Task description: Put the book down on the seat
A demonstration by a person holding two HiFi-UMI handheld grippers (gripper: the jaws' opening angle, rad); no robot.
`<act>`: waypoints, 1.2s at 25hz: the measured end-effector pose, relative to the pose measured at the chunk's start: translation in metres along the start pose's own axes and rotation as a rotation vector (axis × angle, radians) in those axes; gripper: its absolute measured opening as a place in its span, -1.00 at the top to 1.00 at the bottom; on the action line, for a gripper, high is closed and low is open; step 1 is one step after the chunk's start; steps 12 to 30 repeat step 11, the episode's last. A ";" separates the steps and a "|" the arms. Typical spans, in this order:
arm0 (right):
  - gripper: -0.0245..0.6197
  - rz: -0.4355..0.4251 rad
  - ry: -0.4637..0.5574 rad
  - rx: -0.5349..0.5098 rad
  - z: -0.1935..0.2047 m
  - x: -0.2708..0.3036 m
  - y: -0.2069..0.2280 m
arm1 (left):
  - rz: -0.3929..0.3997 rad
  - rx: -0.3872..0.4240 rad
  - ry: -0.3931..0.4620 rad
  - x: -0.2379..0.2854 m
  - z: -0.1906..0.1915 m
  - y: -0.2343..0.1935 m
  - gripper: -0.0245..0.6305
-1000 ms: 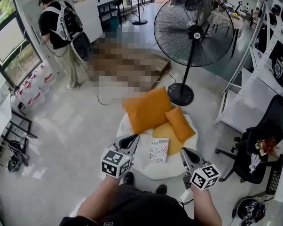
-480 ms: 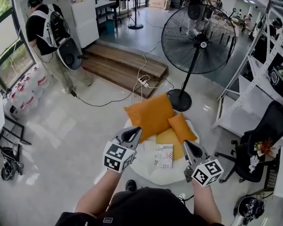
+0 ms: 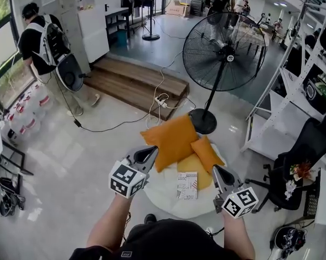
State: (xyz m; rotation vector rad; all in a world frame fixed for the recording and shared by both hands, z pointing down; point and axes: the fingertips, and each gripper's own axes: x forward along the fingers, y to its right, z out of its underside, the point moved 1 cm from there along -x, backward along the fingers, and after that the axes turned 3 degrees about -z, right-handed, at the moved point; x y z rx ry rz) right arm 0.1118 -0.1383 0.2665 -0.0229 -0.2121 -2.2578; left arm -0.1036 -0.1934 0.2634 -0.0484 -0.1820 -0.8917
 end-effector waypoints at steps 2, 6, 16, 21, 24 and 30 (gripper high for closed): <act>0.88 0.004 0.013 -0.004 -0.003 -0.012 0.008 | 0.021 0.031 -0.014 0.006 -0.001 0.013 0.92; 0.88 0.036 0.025 0.029 0.000 -0.029 0.027 | 0.049 0.011 -0.026 0.021 0.002 0.030 0.92; 0.88 0.064 0.015 0.029 0.005 -0.041 0.037 | 0.050 -0.005 -0.046 0.035 0.010 0.043 0.92; 0.88 0.064 0.015 0.029 0.005 -0.041 0.037 | 0.050 -0.005 -0.046 0.035 0.010 0.043 0.92; 0.88 0.064 0.015 0.029 0.005 -0.041 0.037 | 0.050 -0.005 -0.046 0.035 0.010 0.043 0.92; 0.88 0.064 0.015 0.029 0.005 -0.041 0.037 | 0.050 -0.005 -0.046 0.035 0.010 0.043 0.92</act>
